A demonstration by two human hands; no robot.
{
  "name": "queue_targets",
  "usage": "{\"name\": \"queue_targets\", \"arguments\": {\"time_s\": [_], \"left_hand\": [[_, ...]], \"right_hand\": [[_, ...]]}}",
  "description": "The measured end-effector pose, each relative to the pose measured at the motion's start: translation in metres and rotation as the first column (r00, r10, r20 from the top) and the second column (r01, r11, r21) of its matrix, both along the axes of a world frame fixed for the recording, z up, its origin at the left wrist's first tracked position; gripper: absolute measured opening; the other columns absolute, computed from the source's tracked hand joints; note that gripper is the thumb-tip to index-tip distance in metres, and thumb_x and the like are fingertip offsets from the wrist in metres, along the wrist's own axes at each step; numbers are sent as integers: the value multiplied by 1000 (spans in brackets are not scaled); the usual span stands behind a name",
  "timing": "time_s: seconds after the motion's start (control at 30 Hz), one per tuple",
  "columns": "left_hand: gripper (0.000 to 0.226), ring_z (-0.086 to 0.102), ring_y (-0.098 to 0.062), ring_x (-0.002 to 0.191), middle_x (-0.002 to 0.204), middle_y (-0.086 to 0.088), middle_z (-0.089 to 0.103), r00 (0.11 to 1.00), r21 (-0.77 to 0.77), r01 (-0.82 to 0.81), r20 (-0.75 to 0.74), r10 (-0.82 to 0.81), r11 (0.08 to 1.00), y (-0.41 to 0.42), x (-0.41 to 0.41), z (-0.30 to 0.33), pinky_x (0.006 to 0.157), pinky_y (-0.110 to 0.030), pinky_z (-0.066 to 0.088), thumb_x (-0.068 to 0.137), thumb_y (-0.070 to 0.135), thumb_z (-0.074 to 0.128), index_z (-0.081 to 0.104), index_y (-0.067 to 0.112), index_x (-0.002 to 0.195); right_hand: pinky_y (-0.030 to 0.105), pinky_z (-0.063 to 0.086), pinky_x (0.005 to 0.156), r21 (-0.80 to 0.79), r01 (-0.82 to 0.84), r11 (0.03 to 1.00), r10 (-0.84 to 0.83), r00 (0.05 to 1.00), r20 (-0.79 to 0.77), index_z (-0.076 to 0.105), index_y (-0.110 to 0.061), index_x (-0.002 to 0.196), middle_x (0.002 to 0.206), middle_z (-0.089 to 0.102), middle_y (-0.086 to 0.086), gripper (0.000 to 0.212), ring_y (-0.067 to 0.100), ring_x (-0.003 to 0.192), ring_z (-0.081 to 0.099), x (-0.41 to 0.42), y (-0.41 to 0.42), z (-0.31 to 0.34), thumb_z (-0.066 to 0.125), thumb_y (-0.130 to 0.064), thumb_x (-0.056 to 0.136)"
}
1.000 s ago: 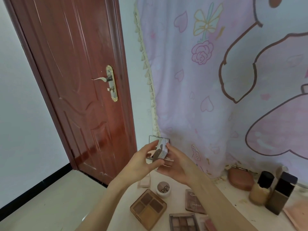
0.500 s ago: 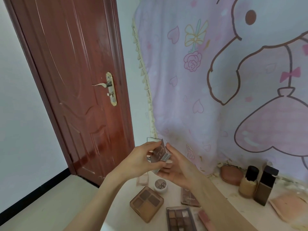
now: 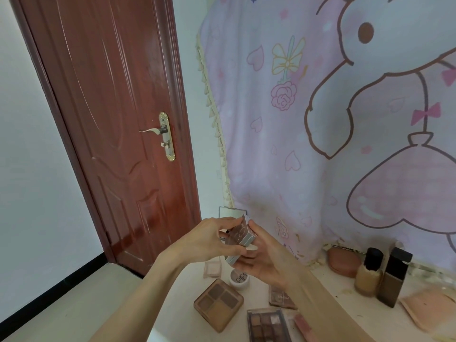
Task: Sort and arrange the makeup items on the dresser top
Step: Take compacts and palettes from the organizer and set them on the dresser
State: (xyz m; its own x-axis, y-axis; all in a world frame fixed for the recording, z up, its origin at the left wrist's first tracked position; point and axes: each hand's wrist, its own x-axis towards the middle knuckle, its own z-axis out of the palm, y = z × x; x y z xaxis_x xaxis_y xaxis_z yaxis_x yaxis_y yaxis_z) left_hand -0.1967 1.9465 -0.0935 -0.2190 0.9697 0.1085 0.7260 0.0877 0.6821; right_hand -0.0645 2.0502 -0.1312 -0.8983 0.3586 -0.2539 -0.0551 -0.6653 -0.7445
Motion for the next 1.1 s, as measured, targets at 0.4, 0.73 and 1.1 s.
{"name": "queue_targets", "arguments": {"time_s": [0.4,0.73,1.1], "left_hand": [[30,63,-11,104,110,4,69,990,37,30,136,-34,999,7,-12,9,96,-34,48,88,16,62,63,18,118],[24,60,-18,98,103,2,67,981,93,-103,-155,117,990,53,-21,-12,88,-22,45,93,5,49,67,14,106],[25,53,-7,96,117,0,61,968,131,-204,-121,220,970,119,-27,-39,78,-2,36,92,10,52,63,17,113]], "right_hand": [[47,45,100,-167,44,985,-63,991,-116,62,2,118,113,59,27,46,40,105,58,-2,4,-12,64,-31,85],[41,56,81,-73,186,980,-191,979,-65,55,-7,122,114,62,24,33,37,98,62,-19,33,-34,45,5,93],[45,56,81,463,309,831,-363,931,31,68,-17,92,93,72,9,14,27,86,68,-44,92,-53,55,-11,93]]}}
